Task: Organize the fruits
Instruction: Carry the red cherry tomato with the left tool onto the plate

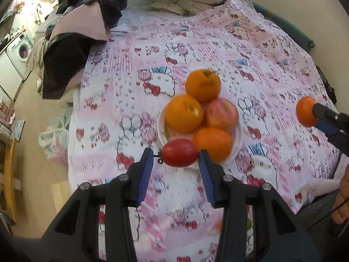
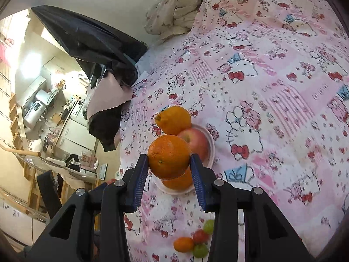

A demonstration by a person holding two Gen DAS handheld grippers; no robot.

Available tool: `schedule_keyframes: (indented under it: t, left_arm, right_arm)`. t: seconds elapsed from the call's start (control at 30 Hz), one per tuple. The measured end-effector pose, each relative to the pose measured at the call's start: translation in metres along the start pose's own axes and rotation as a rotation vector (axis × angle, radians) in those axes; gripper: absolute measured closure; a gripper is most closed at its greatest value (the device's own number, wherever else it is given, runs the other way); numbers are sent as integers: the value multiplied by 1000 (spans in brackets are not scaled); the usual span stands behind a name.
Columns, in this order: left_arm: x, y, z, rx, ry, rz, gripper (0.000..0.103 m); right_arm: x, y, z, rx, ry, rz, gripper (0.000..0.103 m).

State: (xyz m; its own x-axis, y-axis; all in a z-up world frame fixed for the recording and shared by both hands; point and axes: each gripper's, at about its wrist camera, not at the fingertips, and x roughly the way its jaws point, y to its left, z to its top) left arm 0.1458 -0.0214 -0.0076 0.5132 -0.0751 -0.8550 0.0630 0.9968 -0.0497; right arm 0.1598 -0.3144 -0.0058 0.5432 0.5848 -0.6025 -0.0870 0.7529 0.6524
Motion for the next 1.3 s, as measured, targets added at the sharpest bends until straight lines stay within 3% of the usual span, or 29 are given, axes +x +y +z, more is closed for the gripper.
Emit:
schedule_keyframes:
  t: [0.2, 0.47, 0.8, 1.03, 1.3]
  left_arm:
    - [24, 3, 22, 21, 11, 20, 65]
    - [60, 3, 25, 25, 41, 11, 64]
    - [94, 6, 41, 82, 41, 9, 64]
    - [110, 17, 39, 30, 100, -16, 65]
    - [122, 4, 30, 80, 140, -24, 66]
  right_arm:
    - [36, 4, 23, -47, 31, -28, 62]
    - [83, -1, 40, -56, 105, -29, 62]
    - [133, 8, 40, -132, 205, -26, 62]
    - [156, 4, 35, -86, 277, 20, 62]
    - [182, 12, 22, -120, 354, 16, 61]
